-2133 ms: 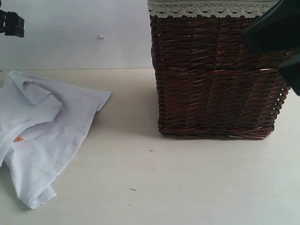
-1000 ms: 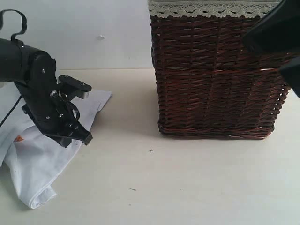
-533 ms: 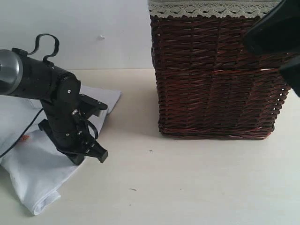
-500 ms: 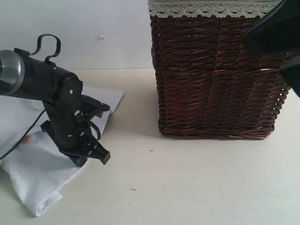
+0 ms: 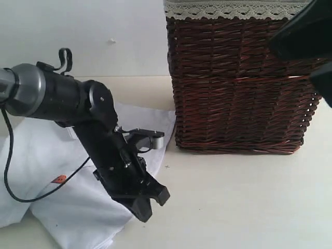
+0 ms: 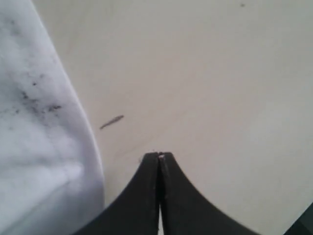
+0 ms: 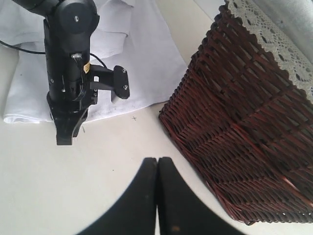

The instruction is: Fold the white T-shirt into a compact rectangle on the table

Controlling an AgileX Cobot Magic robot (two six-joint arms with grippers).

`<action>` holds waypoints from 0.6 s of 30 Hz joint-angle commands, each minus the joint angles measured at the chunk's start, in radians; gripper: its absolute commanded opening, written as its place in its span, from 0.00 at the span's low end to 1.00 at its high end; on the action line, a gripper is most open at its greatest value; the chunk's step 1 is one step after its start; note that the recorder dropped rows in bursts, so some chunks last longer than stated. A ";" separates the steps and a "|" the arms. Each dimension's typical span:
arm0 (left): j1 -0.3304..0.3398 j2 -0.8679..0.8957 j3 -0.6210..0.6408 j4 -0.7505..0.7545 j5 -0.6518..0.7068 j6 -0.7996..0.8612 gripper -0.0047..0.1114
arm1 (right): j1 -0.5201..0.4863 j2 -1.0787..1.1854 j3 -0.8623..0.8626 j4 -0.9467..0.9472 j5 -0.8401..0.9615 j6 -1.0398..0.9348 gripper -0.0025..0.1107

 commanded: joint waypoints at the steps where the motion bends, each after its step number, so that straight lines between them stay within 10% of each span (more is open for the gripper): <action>1: 0.020 -0.116 0.001 0.140 0.004 -0.081 0.04 | -0.004 -0.002 0.006 -0.003 0.002 0.006 0.02; 8: 0.090 -0.221 0.042 0.740 0.073 -0.530 0.22 | -0.004 -0.002 0.006 -0.003 0.018 0.006 0.02; 13: 0.104 -0.205 0.114 0.766 -0.019 -0.546 0.55 | -0.004 -0.002 0.006 -0.001 0.021 0.006 0.02; 18: 0.104 -0.192 0.148 0.842 -0.199 -0.592 0.57 | -0.004 -0.002 0.006 -0.001 0.023 0.006 0.02</action>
